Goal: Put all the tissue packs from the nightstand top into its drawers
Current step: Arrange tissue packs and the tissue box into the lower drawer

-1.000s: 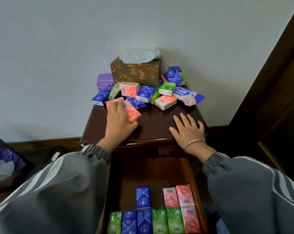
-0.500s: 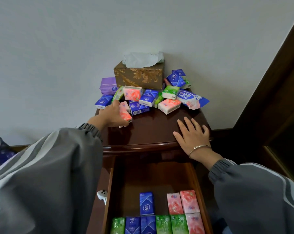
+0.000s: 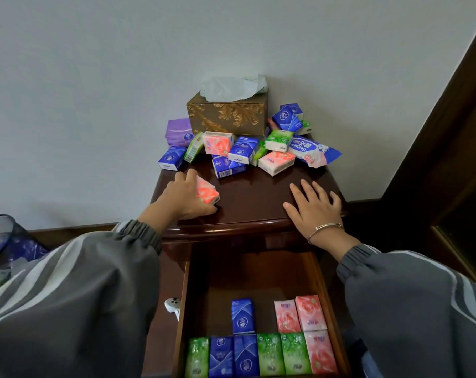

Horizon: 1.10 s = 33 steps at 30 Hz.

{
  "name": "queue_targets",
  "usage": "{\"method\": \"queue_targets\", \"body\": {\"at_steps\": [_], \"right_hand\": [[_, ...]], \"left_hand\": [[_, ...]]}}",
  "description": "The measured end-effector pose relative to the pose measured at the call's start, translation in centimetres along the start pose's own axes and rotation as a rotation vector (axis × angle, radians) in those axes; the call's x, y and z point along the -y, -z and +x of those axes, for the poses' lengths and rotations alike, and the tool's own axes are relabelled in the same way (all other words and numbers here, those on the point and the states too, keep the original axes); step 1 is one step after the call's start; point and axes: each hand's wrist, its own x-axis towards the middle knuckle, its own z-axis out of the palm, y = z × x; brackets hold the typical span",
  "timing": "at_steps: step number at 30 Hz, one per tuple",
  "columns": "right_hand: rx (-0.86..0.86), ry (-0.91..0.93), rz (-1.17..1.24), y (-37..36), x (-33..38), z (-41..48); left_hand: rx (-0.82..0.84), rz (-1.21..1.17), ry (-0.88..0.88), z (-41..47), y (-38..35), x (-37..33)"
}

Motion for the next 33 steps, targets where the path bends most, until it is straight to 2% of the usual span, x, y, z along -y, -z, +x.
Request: {"method": "queue_targets", "body": {"at_steps": [3, 7, 9, 14, 18, 21, 25, 27, 30, 33], "right_hand": [[0.008, 0.000, 0.002, 0.2, 0.1, 0.0], [0.021, -0.004, 0.010, 0.5, 0.1, -0.1], [0.025, -0.002, 0.014, 0.5, 0.1, -0.1], [0.018, -0.003, 0.007, 0.5, -0.1, -0.4], [-0.014, -0.004, 0.000, 0.3, 0.0, -0.6], [-0.021, -0.010, 0.143, 1.0, 0.6, -0.3], [-0.287, 0.216, 0.248, 2.9, 4.0, 0.4], [-0.349, 0.315, 0.268, 4.4, 6.5, 2.1], [-0.275, 0.364, 0.204, 6.1, 10.2, 6.0], [-0.235, 0.335, 0.105, 6.9, 13.1, 10.0]], "left_hand": [[-0.012, -0.061, 0.118, -0.2, -0.2, -1.2], [-0.257, -0.147, 0.135, -1.9, -1.5, -2.5], [-0.315, -0.166, 0.111, -2.8, -2.0, -2.5], [-0.362, -0.191, 0.017, -5.5, -2.2, -0.2], [-0.453, -0.252, 0.110, -7.1, -1.4, 4.5], [-0.438, -0.276, 0.175, -7.1, -1.2, 6.2], [-0.472, -0.255, 0.195, -6.7, -2.0, 5.8], [-0.478, -0.236, 0.200, -6.6, -2.3, 5.9], [-0.481, -0.219, 0.185, -6.5, -2.4, 6.3], [-0.483, -0.205, 0.174, -6.6, -2.4, 6.3]]}}
